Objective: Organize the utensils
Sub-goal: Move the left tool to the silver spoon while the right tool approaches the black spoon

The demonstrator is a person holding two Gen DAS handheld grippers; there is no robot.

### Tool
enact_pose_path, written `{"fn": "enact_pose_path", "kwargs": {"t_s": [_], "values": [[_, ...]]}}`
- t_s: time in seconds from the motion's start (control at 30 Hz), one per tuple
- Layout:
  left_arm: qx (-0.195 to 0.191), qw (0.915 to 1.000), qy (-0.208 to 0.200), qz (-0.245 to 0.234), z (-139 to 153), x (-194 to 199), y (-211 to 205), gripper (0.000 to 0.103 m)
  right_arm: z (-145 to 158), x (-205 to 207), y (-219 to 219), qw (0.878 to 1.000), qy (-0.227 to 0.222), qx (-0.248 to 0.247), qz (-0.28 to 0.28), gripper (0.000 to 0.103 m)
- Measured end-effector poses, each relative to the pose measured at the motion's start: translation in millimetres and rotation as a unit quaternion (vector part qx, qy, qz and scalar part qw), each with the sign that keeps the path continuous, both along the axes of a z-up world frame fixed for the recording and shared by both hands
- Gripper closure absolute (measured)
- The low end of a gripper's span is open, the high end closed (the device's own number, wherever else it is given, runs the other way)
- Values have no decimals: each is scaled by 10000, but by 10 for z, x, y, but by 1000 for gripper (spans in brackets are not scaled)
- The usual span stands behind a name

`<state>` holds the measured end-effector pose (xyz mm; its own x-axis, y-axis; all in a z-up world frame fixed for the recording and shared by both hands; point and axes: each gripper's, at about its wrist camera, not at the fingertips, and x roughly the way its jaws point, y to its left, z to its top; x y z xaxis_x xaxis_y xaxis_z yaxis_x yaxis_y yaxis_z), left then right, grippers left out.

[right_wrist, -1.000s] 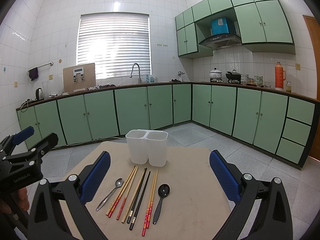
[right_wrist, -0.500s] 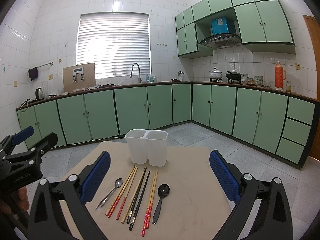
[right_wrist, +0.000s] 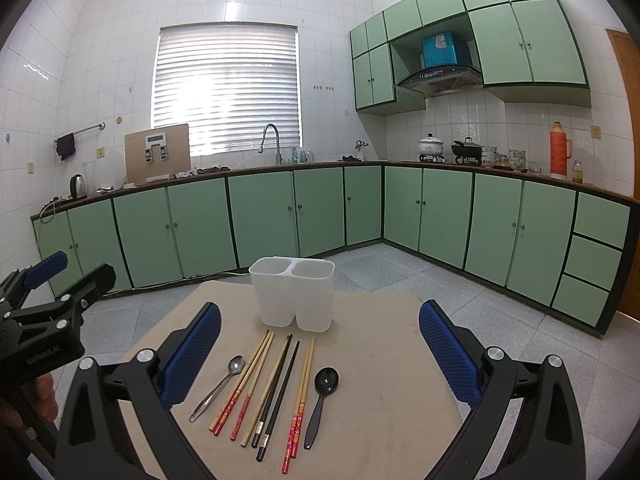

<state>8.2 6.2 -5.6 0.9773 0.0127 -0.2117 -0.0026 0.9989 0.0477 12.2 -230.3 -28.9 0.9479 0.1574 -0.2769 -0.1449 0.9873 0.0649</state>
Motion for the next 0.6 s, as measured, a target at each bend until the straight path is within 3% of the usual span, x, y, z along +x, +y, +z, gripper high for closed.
{"fn": "enact_pose_path", "kwargs": {"t_s": [0.27, 0.47, 0.6], "values": [[24, 9993, 348, 124, -173, 201, 27, 5, -175, 210, 8, 9992, 346, -104, -159, 6], [22, 9905, 1316, 389, -566, 639, 228, 5, -527, 525, 45, 9926, 1132, -338, -281, 10], [-83, 9769, 2081, 480, -872, 983, 359, 5, -757, 770, 99, 9862, 1570, -469, -223, 13]]}}
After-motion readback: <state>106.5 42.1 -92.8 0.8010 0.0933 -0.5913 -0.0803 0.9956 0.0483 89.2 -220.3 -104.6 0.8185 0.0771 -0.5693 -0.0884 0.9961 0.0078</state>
